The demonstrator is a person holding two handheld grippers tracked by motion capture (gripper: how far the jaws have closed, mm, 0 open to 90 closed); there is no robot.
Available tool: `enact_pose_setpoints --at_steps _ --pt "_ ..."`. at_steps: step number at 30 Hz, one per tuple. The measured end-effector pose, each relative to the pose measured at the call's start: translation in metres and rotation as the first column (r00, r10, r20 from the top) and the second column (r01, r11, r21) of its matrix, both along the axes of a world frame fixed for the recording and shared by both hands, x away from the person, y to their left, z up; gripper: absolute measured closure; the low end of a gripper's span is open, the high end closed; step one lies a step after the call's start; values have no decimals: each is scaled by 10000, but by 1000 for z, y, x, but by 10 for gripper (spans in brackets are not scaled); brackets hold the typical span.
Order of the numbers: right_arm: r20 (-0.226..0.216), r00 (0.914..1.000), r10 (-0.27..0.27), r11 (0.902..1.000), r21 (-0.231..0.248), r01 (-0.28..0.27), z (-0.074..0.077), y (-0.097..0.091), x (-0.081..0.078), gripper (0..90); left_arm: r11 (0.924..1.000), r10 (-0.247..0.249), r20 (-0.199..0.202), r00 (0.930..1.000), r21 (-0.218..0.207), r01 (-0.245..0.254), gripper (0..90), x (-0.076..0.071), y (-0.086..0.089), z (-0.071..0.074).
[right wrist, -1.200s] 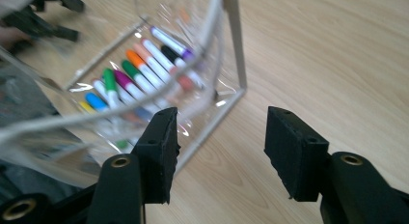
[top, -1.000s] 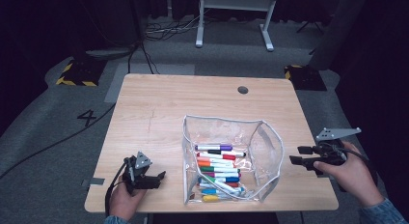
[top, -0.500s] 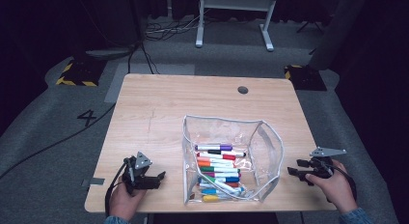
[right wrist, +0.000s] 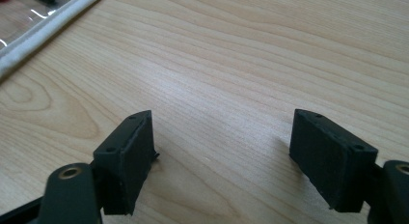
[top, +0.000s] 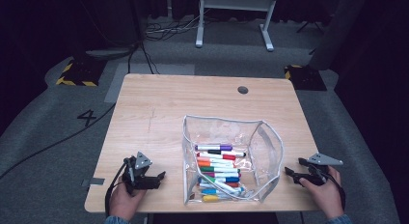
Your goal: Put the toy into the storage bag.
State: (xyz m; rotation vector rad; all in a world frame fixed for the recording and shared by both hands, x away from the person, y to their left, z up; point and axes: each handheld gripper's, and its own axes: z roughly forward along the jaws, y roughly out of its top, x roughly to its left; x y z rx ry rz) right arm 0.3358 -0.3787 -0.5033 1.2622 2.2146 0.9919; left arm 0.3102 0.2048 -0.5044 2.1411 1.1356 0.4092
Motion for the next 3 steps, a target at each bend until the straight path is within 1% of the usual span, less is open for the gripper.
enact_pose_setpoints --at_steps 3 --pt "30 10000 -72 10000 -51 72 0 1 0 233 10000 -3 3 10000 0 3 152 0 0 0"
